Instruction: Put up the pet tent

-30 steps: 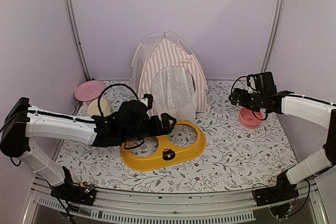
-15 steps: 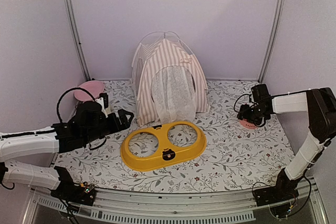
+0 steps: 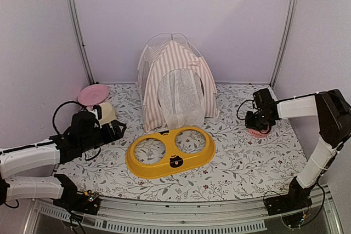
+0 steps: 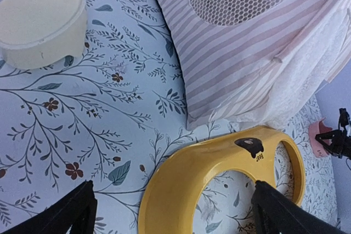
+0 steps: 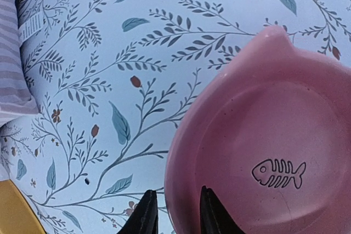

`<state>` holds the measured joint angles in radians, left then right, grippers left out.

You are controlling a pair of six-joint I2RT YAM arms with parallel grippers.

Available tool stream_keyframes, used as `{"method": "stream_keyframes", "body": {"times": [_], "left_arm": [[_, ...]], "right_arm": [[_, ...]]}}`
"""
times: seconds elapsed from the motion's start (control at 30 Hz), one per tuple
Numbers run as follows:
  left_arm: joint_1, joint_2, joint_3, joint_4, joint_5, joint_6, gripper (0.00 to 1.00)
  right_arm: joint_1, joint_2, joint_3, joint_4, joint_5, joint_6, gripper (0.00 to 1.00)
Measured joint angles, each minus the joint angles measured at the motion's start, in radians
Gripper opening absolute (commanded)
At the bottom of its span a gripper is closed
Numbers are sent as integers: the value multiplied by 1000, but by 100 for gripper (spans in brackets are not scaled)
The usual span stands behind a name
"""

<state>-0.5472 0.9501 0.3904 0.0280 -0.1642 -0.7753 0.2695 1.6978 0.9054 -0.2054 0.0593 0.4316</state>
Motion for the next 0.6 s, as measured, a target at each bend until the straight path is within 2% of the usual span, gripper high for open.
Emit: {"method": "stream_keyframes", "body": {"times": [0.07,0.1,0.4,0.6], "left_arm": [[1,20,-23,13,15,-3,100],[1,34,-34,21,24,-5,99],[-4,201,-73,146,134,-11,99],[-78,306,-58,202,158,-29,99]], "right_arm": [[16,-1,-4,-4,4,3,1],[24,-3,-6,-2,5,3,0],[74,-118,-11,-71,41,-2,0],[143,-172,-11,-133,32,6,0]]}}
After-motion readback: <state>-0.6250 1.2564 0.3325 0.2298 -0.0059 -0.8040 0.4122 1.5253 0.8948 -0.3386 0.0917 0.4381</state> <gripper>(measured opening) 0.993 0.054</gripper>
